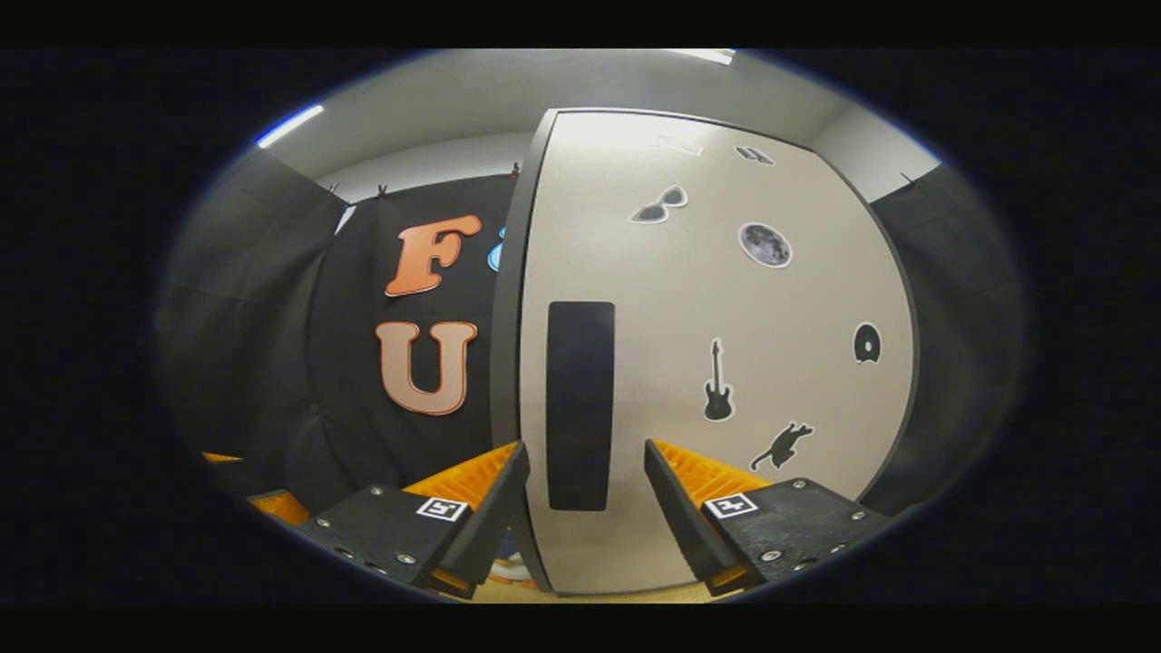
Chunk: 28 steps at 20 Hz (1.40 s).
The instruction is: Open the cabinet door with the right hand, grasp the bottle in the cabinet with the left hand and place it on the coaster, then close the cabinet door with the right hand.
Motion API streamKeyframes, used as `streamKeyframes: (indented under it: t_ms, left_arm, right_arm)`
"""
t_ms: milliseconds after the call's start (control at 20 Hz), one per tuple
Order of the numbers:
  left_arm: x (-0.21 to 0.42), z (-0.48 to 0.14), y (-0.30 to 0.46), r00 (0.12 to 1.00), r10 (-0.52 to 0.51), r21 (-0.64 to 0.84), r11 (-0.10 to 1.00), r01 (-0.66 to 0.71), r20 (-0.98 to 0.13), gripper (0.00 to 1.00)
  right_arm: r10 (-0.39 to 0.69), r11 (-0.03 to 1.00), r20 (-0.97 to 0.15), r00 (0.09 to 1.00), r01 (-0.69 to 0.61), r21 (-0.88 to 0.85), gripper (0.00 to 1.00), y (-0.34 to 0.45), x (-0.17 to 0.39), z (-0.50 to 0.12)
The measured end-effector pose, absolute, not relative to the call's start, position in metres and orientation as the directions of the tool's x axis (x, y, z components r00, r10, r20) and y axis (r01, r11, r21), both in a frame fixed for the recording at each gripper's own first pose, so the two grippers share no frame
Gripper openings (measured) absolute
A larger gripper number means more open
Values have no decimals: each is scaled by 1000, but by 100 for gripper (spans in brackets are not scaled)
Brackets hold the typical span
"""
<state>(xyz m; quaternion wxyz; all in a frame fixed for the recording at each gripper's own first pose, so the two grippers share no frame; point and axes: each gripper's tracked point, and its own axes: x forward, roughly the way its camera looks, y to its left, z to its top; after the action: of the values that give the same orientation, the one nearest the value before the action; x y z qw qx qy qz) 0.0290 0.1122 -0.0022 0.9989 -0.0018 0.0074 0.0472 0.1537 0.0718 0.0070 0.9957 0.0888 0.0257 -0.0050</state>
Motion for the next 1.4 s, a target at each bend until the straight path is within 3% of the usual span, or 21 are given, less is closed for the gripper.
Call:
streamKeyframes:
  t_ms: [150,200,250,300,350,400,550,900,1100,1400]
  left_arm:
    - [28,-4,117,995,95,-6,995,-95,-17,96]
    - [29,-4,119,995,96,-6,995,-96,-18,96]
    - [29,-5,121,995,97,-7,995,-97,-19,96]
    - [29,-7,122,995,97,-8,995,-97,-22,96]
    - [28,-8,123,995,98,-11,995,-98,-26,96]
    - [27,-9,124,995,96,-13,995,-96,-28,96]
    - [24,-11,132,995,98,-14,995,-98,-33,96]
    - [32,-15,147,996,76,-1,997,-77,-56,96]
    - [45,-8,145,998,52,15,999,-51,-37,96]
    - [16,-4,94,1000,16,-30,999,-16,-13,96]
  right_arm:
    - [-24,983,-61,998,35,179,66,71,159,4]
    - [-24,982,-60,998,35,188,66,73,158,5]
    - [-24,981,-60,998,36,192,55,74,158,4]
    - [-29,980,-59,998,40,196,56,75,158,5]
    - [-36,977,-61,997,48,206,43,75,159,5]
    - [-41,975,-64,997,54,215,37,74,158,5]
    - [-52,972,-72,996,67,225,29,74,159,5]
    - [-100,966,-67,993,113,235,19,70,151,6]
    - [-129,964,-52,990,137,228,18,64,135,11]
    - [-63,964,-55,997,75,255,18,59,107,17]
